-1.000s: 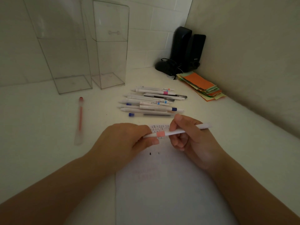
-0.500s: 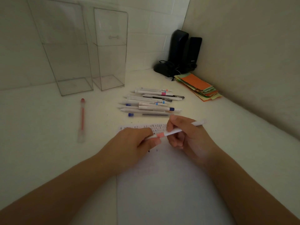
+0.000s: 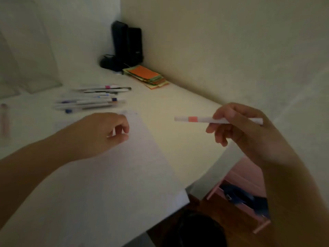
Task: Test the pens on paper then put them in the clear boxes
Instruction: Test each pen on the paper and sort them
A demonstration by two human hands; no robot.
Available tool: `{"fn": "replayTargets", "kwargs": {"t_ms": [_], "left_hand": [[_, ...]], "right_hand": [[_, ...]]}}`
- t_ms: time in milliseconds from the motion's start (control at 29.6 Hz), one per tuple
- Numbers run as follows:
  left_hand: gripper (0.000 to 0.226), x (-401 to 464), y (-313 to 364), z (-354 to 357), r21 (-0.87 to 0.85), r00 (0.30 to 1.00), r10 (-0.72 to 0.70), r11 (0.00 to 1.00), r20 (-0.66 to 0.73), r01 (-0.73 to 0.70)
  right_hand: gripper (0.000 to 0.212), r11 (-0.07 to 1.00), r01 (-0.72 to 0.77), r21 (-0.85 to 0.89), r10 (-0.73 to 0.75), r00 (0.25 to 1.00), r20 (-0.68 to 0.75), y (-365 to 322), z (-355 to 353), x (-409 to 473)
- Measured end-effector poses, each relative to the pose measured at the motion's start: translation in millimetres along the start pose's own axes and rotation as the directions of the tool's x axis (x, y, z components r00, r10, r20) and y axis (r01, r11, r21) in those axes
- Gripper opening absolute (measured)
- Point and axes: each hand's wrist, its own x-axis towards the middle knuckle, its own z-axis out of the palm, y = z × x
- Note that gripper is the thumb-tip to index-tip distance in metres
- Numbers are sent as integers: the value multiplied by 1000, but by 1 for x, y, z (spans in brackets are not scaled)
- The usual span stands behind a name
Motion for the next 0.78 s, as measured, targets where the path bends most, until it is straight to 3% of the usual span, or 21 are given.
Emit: {"fn": "replayTargets", "kwargs": {"t_ms": [101,169,237,338,439,608,777], "left_hand": [[8,14,76,4,-234,979,204,951,-8,-200],[18,22,122,17,-333,929,367,883,55,-329],[21,28,158,38,-419,879,461,827,125,-374],[21,38,202,75,-429,781,575,786,245,-445],[11,42,211,96,-420,759,567,803,321,-423],[9,46,225,118,-432,746,555,813,369,-390],[8,52,223,117,-451,767,539,814,348,-367]], "right_hand": [[40,992,-118,-35,109,975,-193,11,-41,-91],[45,955,-280,-93,226,896,-383,29,-63,-150],[32,866,-486,-119,361,771,-524,51,-79,-203],[22,707,-697,-121,556,653,-513,92,-92,-259],[13,590,-792,-157,663,586,-466,132,-91,-274],[10,578,-785,-224,615,599,-512,162,-100,-279],[9,671,-697,-254,512,683,-521,145,-110,-245]]}}
